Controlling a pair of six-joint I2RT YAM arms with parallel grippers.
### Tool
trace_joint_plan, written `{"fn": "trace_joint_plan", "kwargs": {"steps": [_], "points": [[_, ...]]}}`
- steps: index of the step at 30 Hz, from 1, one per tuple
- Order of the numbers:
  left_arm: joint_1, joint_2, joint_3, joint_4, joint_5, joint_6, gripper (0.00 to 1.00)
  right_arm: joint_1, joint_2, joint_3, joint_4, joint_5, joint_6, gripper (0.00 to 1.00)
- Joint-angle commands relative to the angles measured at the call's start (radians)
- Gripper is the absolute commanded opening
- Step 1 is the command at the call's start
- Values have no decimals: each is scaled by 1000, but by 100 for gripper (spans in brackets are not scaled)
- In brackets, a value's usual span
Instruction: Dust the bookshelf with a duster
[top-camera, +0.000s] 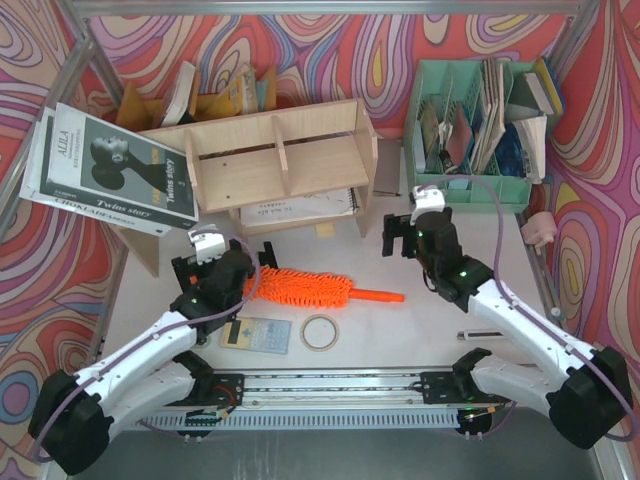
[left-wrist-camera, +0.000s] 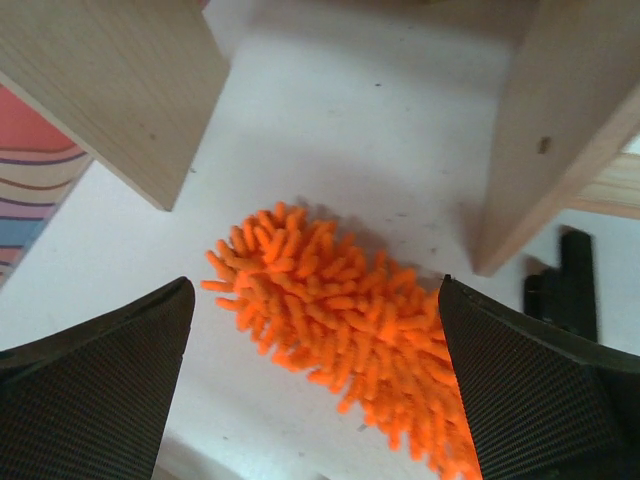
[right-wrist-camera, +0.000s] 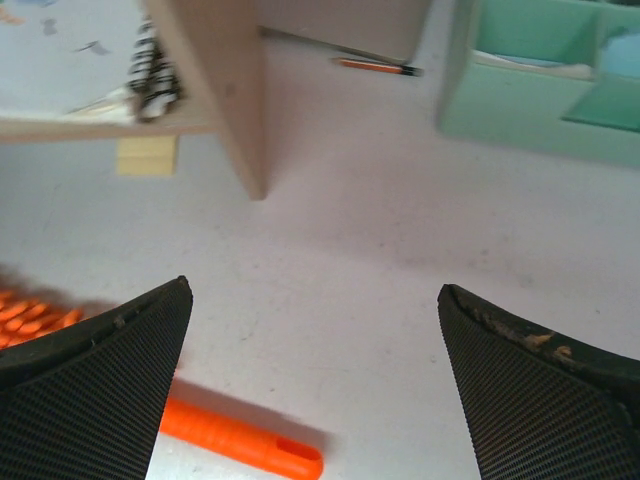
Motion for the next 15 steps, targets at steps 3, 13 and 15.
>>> {"fn": "trace_joint_plan", "kwargs": {"steps": [3,13,15], "points": [[73,-90,-144,292,-8,309,98,-113,-7,40,-44,-32,63,99],[176,-35,-382,759,106,517,99,-161,9,29,-4,25,54,99],[192,22,-391,842,151,571,99,-174,9,25,7,38,42,99]]}}
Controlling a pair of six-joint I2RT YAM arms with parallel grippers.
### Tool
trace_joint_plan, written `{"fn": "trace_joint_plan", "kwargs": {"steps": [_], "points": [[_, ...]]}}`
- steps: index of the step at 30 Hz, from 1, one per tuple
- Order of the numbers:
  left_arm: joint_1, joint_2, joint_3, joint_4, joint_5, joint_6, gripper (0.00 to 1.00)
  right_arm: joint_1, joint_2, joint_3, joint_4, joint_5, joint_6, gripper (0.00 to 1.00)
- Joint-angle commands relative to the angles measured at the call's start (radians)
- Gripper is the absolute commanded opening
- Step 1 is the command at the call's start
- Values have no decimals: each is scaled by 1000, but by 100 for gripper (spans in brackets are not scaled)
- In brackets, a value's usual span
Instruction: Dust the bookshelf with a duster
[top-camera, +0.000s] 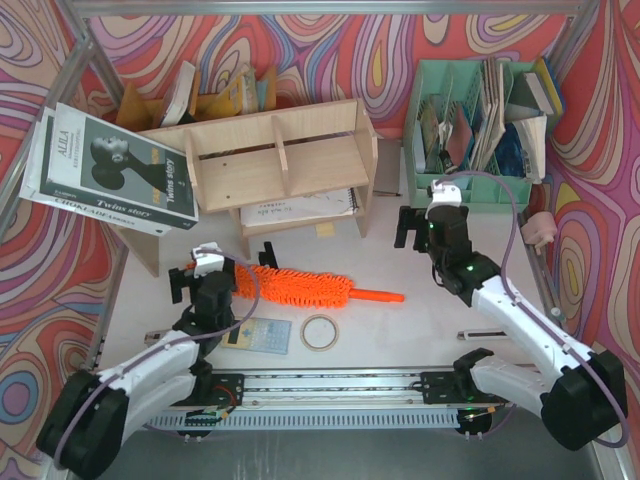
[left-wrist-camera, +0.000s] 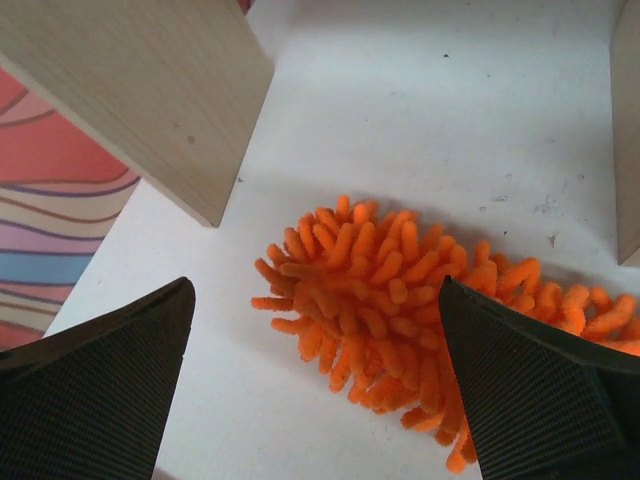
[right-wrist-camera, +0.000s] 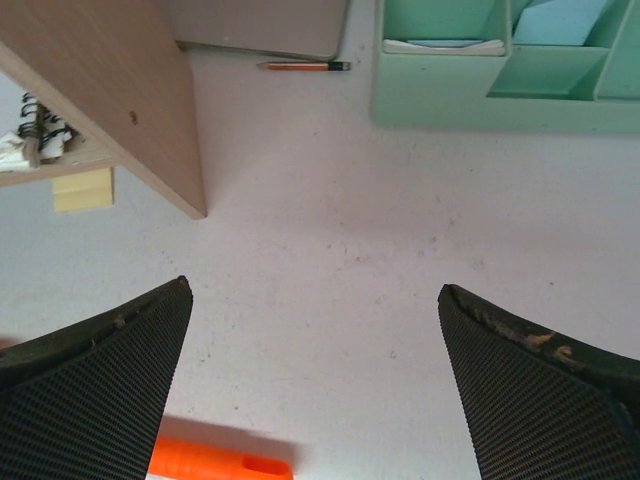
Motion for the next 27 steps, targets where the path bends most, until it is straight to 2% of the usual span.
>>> {"fn": "trace_joint_plan", "kwargs": {"steps": [1,4,7,11,27], "points": [[42,105,-34,328,112,139,99,-29,4,12,42,50,-13,99],[105,185,-19,376,220,145,98,-47,9,7,54,49,-14,99],[154,258,-1,439,269,154,99,-59,15,0,65,42,-8,99],[203,324,40,433,336,151,99,-64,21,-9,66,36,-3,99],[341,392,70,476,563,116,99,-75,-9,-28,61,34,-14,99]]}}
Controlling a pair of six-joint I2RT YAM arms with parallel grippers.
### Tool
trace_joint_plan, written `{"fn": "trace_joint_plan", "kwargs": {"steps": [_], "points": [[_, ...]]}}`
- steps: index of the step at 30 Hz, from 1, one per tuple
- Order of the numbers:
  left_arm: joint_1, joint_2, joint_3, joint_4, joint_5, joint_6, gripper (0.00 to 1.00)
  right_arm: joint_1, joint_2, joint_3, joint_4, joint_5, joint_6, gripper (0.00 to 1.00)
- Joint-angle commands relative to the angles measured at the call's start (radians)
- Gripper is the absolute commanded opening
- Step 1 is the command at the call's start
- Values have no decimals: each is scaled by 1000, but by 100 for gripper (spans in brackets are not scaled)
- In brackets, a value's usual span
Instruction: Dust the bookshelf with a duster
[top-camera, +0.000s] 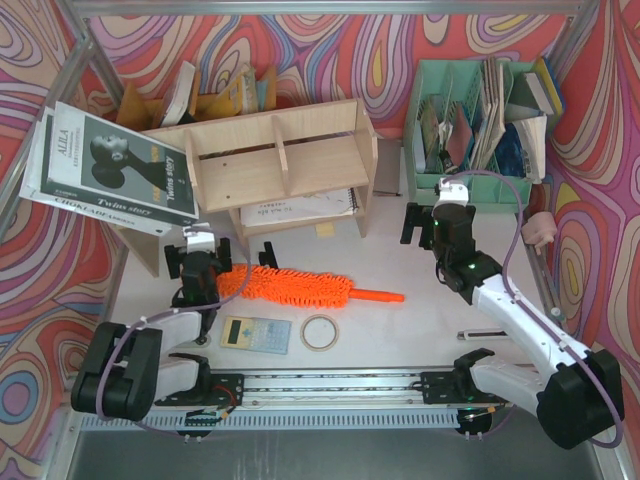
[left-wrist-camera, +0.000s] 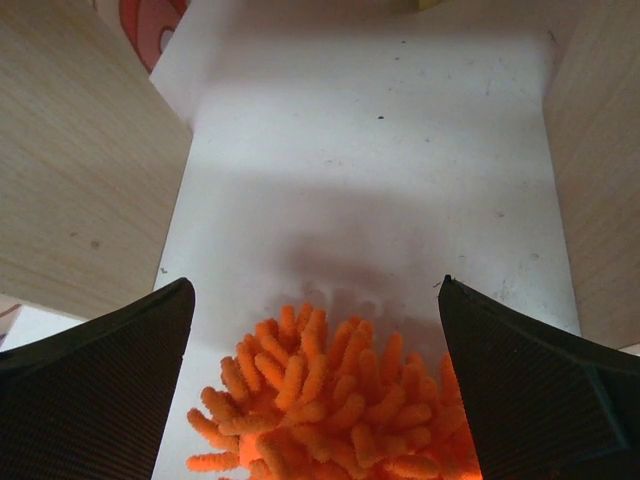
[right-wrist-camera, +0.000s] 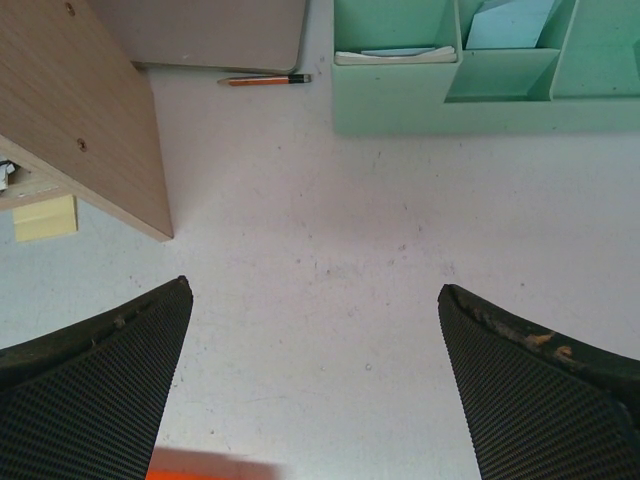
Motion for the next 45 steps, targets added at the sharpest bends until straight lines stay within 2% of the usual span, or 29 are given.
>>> {"fn": "trace_joint_plan", "kwargs": {"steps": [1,4,8,10,13,17,26,33,38,45], "points": [[27,29,17,64,106,-9,98,-12,-25,-15,22,9,-5,99],[34,82,21,132,146,6,98,-13,-29,-20,26,5,-3,99],[42,87,60,59,209,9,98,-13,-32,-27,25,-2,0,99],[60,109,34,139,252,-17,99,-13,-33,-32,28,-3,2,99],[84,237,-14,376,266,-43,98,-14,-34,-33,28,-9,5,99],[84,338,-5,450,254,-45,99,-15,-32,-38,28,0,0,99],[85,324,28,365,248,-49,99,-16,4,-56,89,46,-7,99],[86,324,49,330,205,-64,98,-72,112,-109,274,111,-6,99],[86,324,49,329,202,-66,98,-120,217,-184,499,96,-9,99],[86,327,56,322,135,-91,98,-145,378,-272,822,92,-120,99]]}}
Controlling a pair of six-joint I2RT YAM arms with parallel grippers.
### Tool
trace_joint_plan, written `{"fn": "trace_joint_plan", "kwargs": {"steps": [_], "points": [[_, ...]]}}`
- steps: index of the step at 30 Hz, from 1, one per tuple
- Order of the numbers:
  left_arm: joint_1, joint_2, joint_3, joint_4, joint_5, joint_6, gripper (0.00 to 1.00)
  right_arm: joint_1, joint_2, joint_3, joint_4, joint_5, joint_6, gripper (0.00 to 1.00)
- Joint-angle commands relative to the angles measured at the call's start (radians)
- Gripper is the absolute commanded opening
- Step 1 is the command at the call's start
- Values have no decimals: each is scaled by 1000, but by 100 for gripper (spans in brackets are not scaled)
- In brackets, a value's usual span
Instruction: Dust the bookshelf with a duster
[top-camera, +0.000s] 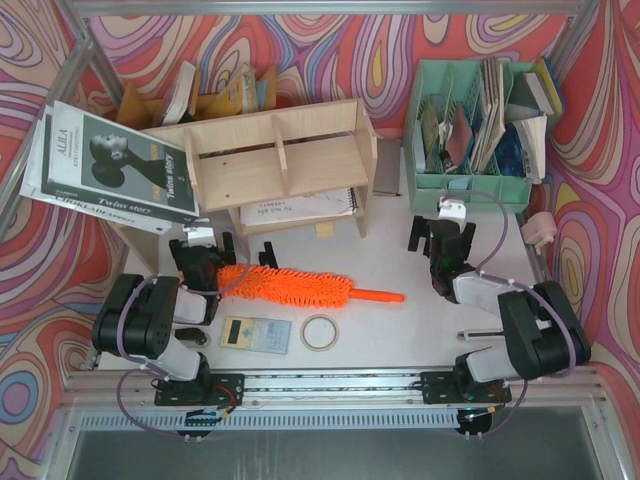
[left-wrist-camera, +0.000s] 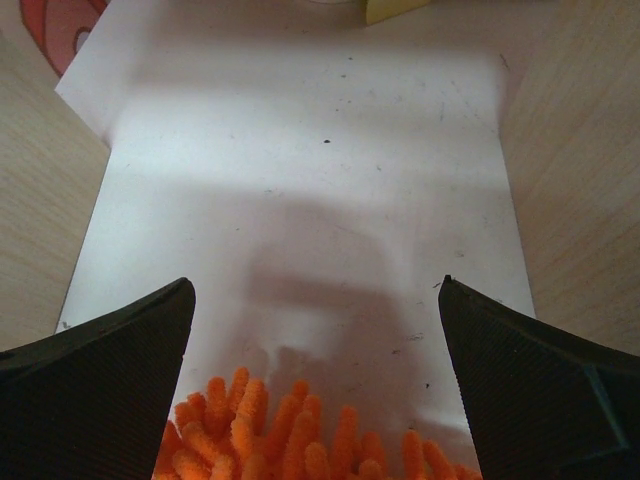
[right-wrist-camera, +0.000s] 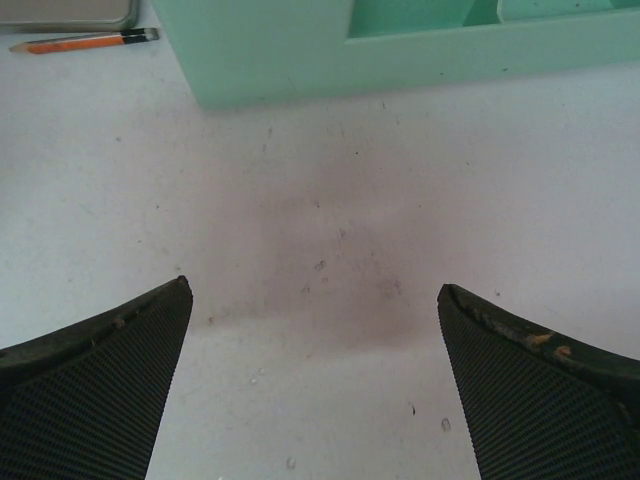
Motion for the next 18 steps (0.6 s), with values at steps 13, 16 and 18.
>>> {"fn": "trace_joint_plan", "kwargs": {"steps": [13,16,18], "points": [[7,-5,27,-19,-84,-41,99,-123,279,-144,688,-324,-162,99],[7,-5,32,-29,-96,-46,99,-132,296,-147,712,-360,-168,99],[7,-3,36,-32,-106,-50,98,-132,293,-144,700,-364,-170,99]]}}
